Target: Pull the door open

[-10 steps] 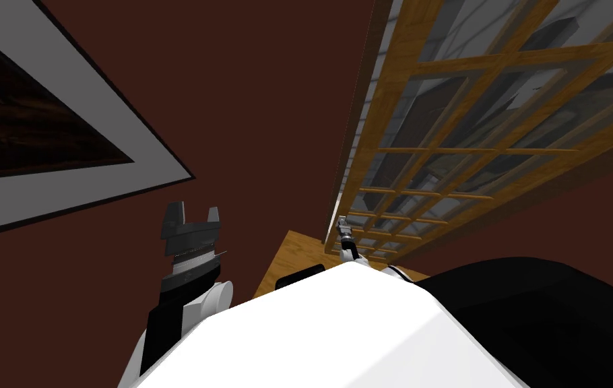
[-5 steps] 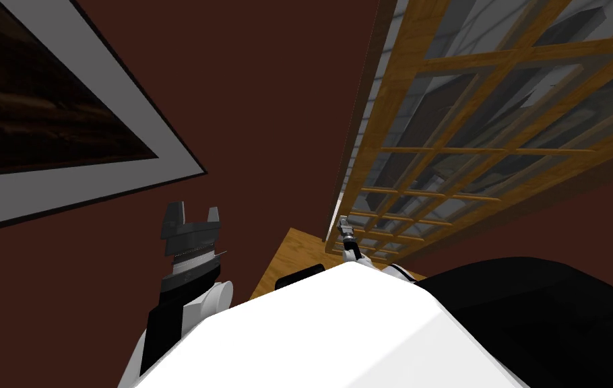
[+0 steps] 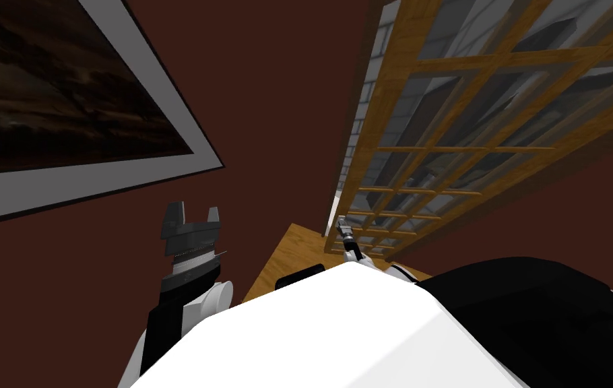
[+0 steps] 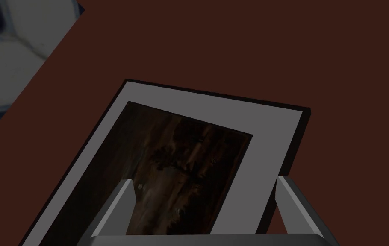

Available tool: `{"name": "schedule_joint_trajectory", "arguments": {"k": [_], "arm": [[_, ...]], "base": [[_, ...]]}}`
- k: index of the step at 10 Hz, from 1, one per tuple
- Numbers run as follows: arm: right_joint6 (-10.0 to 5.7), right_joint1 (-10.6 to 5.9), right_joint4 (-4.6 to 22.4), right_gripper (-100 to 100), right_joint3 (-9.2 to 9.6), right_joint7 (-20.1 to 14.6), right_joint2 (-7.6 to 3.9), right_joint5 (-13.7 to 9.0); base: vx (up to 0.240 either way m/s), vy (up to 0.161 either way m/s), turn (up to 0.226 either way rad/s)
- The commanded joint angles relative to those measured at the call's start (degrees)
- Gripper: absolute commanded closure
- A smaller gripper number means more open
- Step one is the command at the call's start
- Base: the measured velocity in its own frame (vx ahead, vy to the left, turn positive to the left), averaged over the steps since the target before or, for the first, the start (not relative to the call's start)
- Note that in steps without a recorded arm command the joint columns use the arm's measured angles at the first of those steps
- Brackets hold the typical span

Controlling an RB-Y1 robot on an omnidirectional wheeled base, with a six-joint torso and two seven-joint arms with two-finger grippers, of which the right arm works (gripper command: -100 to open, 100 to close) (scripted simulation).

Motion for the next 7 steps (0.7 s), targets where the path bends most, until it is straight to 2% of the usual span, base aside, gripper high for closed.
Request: {"name": "schedule_joint_trajectory", "arguments": {"k": [1,2,3,4,7], "arm": [[-0.19,0.31,-0.30,100,1.52,-1.39,-0.44,0.91],[-0.22,0.46,-0.49,100,2.10,-1.92,-0.70,1.27],[-0.03,0.28,-0.40,100,1.56,-1.41,-0.70,0.95],[-0.48,0.86,-0.51,100,3.03,-2.81,-1.30,1.72],[-1.52,1.81,-1.19,100,5.51,-5.24,-2.75,3.05]], "base": [[-0.279,-0.016,0.076],[-0.276,-0.027,0.095],[-0.121,-0.009,0.034],[-0.169,0.009,0.082],[-0.240,-0.039,0.083]]}}
